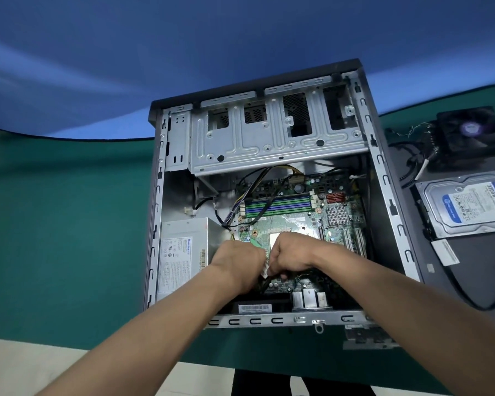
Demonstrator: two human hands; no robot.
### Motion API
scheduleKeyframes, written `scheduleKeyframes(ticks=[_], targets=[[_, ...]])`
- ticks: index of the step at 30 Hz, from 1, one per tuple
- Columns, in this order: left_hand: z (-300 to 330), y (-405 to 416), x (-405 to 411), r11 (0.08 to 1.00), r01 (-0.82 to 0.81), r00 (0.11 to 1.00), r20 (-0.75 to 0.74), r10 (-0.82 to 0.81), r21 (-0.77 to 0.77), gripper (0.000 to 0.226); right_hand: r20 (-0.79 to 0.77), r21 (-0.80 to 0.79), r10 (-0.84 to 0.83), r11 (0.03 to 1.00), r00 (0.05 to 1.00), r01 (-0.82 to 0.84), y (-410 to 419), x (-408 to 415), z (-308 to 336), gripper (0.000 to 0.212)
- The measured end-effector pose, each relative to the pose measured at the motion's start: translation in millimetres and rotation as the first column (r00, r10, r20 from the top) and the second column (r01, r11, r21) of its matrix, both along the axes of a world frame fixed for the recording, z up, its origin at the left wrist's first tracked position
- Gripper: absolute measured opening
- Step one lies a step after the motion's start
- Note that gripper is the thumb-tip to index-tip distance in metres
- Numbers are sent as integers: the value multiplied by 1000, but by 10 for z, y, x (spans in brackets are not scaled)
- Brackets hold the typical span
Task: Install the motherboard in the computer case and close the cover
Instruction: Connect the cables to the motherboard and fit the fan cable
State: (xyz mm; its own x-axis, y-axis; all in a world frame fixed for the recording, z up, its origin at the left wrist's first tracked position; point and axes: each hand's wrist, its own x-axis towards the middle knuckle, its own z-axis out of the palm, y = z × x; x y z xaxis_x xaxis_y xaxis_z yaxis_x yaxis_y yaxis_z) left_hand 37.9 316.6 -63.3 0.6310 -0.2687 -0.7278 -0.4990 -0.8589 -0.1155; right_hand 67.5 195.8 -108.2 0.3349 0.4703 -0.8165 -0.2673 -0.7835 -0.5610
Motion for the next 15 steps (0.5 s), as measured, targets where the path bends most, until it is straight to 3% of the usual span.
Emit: scheduleKeyframes(ticks=[7, 10, 15], targets=[[58, -3, 83, 996, -86, 991, -107, 84, -17, 6, 23, -8, 3, 1000, 1000, -3, 12, 1, 2, 20], [43, -25, 64, 998, -61, 992, -111, 61, 6, 2, 13, -2, -10, 1000, 1000, 10, 10, 5, 6, 11], [19, -42, 50, 999, -11, 998, -61, 14, 53, 17, 48, -9, 12, 1000, 999, -11, 14, 6, 4, 14]])
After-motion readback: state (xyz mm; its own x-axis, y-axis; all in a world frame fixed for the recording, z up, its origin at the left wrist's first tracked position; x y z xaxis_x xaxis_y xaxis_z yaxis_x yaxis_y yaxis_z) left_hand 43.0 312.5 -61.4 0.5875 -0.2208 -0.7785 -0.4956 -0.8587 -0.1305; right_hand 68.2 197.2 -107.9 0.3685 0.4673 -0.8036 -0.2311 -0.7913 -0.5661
